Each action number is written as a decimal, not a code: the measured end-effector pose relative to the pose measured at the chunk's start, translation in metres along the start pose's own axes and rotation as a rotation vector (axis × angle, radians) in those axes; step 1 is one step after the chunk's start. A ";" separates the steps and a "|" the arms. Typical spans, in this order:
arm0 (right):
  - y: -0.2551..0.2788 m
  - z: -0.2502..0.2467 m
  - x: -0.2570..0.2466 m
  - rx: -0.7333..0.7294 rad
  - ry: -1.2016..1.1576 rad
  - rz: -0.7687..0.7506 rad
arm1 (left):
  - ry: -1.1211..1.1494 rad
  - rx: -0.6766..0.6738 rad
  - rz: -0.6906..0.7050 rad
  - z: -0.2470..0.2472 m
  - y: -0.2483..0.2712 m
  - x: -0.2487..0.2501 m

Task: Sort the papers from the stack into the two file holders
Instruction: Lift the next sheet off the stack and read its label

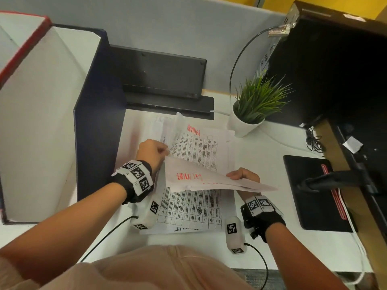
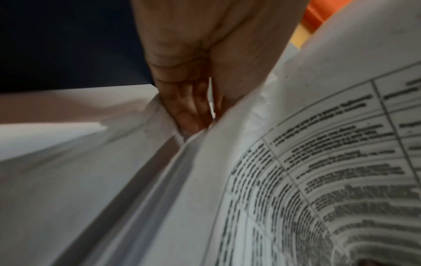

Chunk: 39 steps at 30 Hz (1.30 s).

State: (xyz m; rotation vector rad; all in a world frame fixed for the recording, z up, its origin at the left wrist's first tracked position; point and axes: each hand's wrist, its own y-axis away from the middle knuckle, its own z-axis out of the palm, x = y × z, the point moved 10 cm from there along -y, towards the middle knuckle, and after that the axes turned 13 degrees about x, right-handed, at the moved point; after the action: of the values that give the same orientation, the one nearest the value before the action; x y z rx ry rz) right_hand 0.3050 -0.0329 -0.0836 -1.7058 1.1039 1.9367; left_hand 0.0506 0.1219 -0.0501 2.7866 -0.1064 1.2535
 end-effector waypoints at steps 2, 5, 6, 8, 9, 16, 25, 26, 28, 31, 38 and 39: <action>-0.001 -0.001 0.002 0.006 -0.040 0.025 | 0.048 0.086 0.157 -0.012 0.008 0.017; -0.002 -0.005 -0.001 0.058 0.082 -0.054 | 0.235 0.079 0.158 -0.015 0.017 0.022; -0.003 -0.006 -0.003 0.078 0.221 -0.121 | 0.319 0.037 0.081 -0.012 0.017 0.016; -0.005 -0.007 -0.007 0.127 0.465 -0.200 | 0.458 -0.027 -0.050 -0.006 0.018 0.008; -0.003 -0.009 -0.008 0.135 0.464 -0.209 | 0.500 -0.044 -0.079 -0.006 0.019 0.006; -0.010 0.000 0.012 0.070 0.716 -0.020 | 0.583 -0.096 -0.161 -0.005 0.016 0.009; 0.000 -0.001 -0.004 -0.007 0.259 -0.116 | 0.053 -0.068 -0.345 -0.001 -0.008 -0.033; -0.002 0.000 -0.003 -0.010 0.273 -0.119 | 0.051 -0.096 -0.363 0.003 -0.008 -0.035; -0.002 -0.001 -0.001 -0.015 0.307 -0.138 | 0.062 -0.131 -0.373 0.008 -0.006 -0.036; -0.003 -0.002 -0.004 -0.008 0.391 -0.210 | 0.049 -0.100 -0.317 0.009 -0.007 -0.031; -0.006 -0.007 0.005 0.032 0.365 -0.181 | -0.071 -0.068 -0.093 0.012 -0.006 -0.016; -0.005 -0.007 0.006 0.018 0.304 -0.151 | -0.068 -0.061 -0.049 0.011 -0.004 -0.012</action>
State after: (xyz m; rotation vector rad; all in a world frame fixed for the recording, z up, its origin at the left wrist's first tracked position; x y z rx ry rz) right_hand 0.3117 -0.0362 -0.0911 -2.0580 1.0513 1.6096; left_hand 0.0509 0.1247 -0.0665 2.7624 -0.0790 1.1259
